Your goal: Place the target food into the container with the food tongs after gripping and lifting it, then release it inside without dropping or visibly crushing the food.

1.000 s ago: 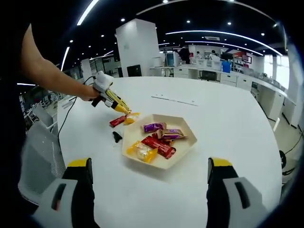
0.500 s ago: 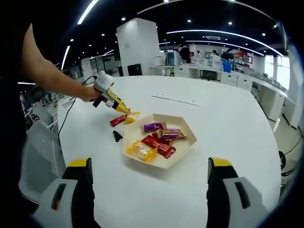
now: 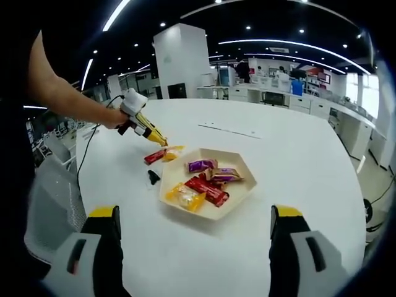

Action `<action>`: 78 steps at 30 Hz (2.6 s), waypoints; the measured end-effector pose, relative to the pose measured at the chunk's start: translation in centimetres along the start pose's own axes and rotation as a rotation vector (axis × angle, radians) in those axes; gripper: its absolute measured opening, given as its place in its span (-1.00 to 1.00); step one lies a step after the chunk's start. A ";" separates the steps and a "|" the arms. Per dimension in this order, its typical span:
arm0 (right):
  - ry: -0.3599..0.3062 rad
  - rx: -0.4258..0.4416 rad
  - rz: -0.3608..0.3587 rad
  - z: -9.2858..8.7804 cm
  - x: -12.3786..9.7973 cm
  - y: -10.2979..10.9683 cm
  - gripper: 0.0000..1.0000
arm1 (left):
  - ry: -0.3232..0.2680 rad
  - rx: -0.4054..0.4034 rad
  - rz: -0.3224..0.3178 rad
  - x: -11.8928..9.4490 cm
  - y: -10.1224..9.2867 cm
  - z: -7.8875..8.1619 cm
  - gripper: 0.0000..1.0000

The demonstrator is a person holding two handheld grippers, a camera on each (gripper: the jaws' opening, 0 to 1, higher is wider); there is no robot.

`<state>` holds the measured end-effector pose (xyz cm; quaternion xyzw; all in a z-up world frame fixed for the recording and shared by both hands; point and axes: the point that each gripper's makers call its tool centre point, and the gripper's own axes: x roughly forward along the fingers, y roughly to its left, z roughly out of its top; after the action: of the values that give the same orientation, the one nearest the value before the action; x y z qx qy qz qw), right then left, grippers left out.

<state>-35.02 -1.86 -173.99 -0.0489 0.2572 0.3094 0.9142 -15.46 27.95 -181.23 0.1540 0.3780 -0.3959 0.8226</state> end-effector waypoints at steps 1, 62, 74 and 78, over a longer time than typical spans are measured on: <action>-0.001 0.000 -0.001 0.0 -0.1 0.0 0.99 | -0.001 -0.002 -0.002 -0.3 0.0 0.2 -0.69; -0.085 -0.014 -0.026 1.7 -2.2 -0.5 0.99 | -0.015 0.192 -0.201 -2.4 -12.1 10.7 -0.67; -0.085 -0.014 -0.032 1.5 -2.7 -0.3 0.99 | -0.014 0.223 -0.256 -1.8 -15.7 11.4 -0.66; -0.083 -0.014 -0.035 1.5 -2.9 -0.4 0.99 | -0.011 0.227 -0.268 -1.6 -16.6 11.4 -0.66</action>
<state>-36.09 -3.36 -171.29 -0.0469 0.2158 0.2968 0.9291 -23.08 11.89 -171.67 0.1921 0.3437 -0.5431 0.7416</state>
